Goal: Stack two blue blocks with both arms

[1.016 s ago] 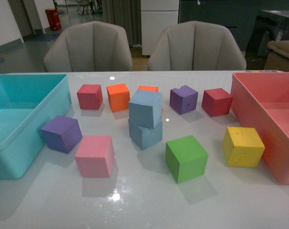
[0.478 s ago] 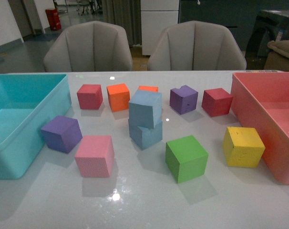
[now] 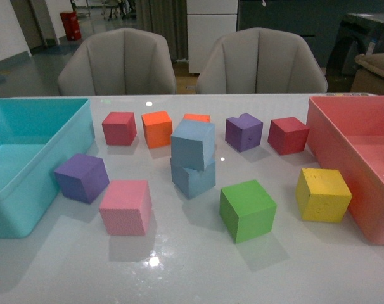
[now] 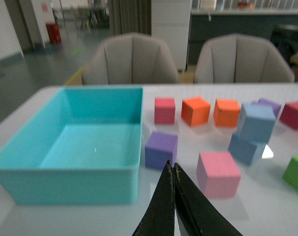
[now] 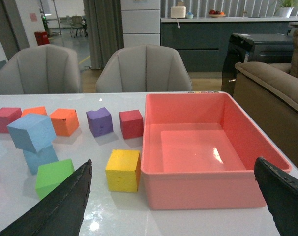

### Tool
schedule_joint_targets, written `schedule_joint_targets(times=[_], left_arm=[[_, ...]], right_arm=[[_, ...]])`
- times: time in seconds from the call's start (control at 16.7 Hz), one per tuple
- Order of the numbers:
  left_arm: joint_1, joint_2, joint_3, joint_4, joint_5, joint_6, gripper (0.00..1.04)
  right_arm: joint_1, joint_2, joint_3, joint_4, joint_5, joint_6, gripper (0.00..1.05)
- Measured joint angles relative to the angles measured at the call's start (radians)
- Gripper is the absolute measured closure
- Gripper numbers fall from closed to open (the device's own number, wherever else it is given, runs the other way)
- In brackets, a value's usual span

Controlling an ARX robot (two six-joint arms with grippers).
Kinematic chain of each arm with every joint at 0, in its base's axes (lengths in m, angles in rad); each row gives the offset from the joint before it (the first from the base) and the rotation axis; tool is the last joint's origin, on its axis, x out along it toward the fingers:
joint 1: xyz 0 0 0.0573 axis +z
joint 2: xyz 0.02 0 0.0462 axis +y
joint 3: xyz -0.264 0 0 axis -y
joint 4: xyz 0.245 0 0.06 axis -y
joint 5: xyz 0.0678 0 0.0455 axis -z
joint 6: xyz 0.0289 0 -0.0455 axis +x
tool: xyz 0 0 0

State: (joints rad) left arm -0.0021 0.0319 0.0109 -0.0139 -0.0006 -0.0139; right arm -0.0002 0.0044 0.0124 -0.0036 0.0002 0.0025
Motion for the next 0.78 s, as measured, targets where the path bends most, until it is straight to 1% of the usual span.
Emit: schedule_joint_targets(times=[0.06,0.12,0.36,0.42,0.66,0.78], left_arm=[[0.000,-0.022,0.006,0.024,-0.002,0.000,1.03],[0.000,-0.023,0.000,0.004,-0.001,0.000,1.03],[0.000,-0.023,0.000,0.011,0.000,0.000,1.03],[0.000,-0.023,0.000,0.011,0.000,0.000,0.96],[0.000,-0.023,0.000,0.011,0.000,0.000,0.40],[0.000,-0.023,0.000,0.011,0.000,0.000,0.15]], right_arm=[[0.000,0.000,0.000,0.000,0.000,0.000,0.06],[0.000,0.000,0.000,0.001,0.000,0.000,0.06],[0.000,0.000,0.000,0.000,0.000,0.000,0.06],[0.000,0.000,0.000,0.000,0.000,0.000,0.06],[0.000,0.000,0.000,0.000,0.000,0.000,0.06],[0.000,0.000,0.000,0.000,0.000,0.000,0.06]])
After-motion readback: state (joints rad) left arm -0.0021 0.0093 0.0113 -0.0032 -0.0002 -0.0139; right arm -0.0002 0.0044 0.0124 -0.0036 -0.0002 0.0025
